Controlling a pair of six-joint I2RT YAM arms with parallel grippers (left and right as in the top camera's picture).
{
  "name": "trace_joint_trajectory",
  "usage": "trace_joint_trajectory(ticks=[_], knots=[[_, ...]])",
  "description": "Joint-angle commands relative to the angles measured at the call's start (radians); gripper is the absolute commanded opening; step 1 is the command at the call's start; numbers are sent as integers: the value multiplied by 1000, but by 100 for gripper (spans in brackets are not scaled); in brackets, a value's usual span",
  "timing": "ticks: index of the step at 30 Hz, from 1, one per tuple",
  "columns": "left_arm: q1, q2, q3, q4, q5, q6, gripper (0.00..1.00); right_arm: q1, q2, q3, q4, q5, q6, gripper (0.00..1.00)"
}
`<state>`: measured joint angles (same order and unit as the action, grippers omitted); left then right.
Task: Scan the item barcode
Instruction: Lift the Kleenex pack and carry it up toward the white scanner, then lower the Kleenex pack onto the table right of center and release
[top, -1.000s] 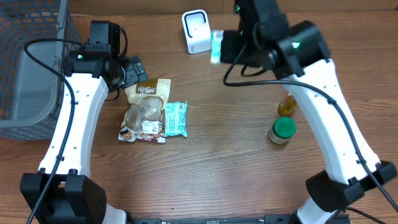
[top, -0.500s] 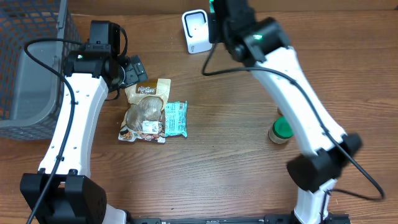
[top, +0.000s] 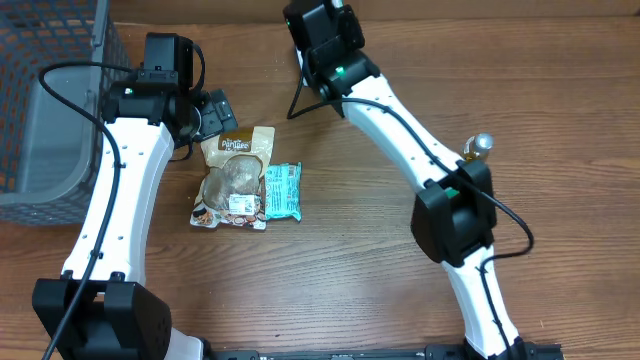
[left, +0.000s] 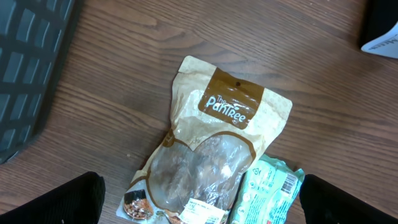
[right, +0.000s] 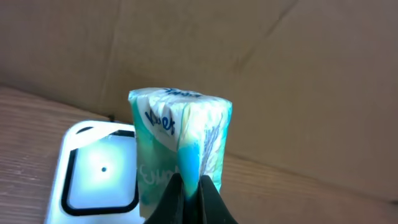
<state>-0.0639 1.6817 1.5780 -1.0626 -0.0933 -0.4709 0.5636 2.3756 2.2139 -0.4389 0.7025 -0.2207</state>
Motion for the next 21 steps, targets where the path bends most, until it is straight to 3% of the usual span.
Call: trace_joint_trajectory(ticks=[1,7,21], knots=[[-2,-6,12,0,-7,3,100,3,58,12,61,39,-137,4],[-2,-6,12,0,-7,3,100,5,115,12,138,37,-204,4],[-2,-6,12,0,-7,3,100,-3,181,9,154,6,-215,4]])
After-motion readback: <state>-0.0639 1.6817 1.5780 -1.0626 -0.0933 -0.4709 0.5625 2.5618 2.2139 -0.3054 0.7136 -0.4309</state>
